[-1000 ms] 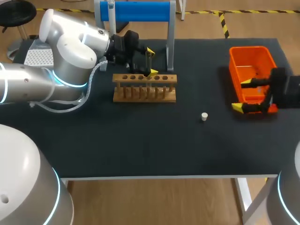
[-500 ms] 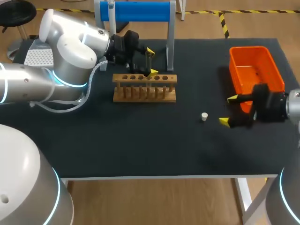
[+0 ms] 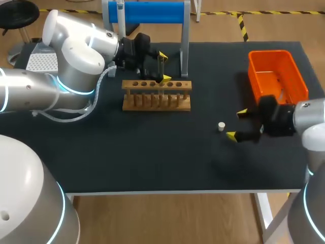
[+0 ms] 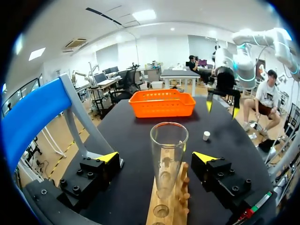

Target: Invert the test tube, pick up the pipette, mount the tip to pipette, aspirate from beaker and dispense into the tube, eject the tip, return the pipette, and cap with the stopper.

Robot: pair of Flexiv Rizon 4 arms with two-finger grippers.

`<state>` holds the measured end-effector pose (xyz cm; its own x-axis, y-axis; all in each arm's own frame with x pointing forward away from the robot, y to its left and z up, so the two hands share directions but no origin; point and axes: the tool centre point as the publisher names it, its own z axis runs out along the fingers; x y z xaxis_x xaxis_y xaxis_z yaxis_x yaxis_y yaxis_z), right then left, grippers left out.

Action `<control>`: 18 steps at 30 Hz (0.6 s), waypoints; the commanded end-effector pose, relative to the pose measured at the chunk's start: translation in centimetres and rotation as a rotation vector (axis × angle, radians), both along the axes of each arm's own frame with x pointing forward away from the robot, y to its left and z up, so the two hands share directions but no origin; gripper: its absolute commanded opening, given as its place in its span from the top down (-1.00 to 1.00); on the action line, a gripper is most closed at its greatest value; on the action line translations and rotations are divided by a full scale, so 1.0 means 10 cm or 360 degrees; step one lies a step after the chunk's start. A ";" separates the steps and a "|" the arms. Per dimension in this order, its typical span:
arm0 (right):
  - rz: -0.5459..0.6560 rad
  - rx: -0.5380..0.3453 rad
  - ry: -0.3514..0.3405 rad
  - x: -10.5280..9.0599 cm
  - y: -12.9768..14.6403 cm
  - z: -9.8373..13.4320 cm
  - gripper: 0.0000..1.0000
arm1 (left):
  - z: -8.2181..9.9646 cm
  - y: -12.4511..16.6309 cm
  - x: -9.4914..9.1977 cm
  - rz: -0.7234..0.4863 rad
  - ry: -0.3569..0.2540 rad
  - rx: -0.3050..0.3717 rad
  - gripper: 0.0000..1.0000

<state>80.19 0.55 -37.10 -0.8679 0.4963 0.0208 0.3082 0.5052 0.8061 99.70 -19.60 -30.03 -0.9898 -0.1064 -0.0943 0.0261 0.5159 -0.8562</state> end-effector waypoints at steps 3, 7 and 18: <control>-0.0043 -0.0026 0.0028 0.09 0.08 -0.16 -0.85 | -0.01 0.00 0.00 -0.0001 0.0000 -0.0001 -1.00; -0.0059 -0.0034 0.0038 0.13 0.09 -0.23 -0.51 | -0.01 0.00 0.00 -0.0001 0.0000 -0.0001 -1.00; -0.0077 -0.0056 0.0043 0.23 0.15 -0.32 -0.50 | -0.01 0.00 0.00 -0.0001 0.0000 -0.0001 -1.00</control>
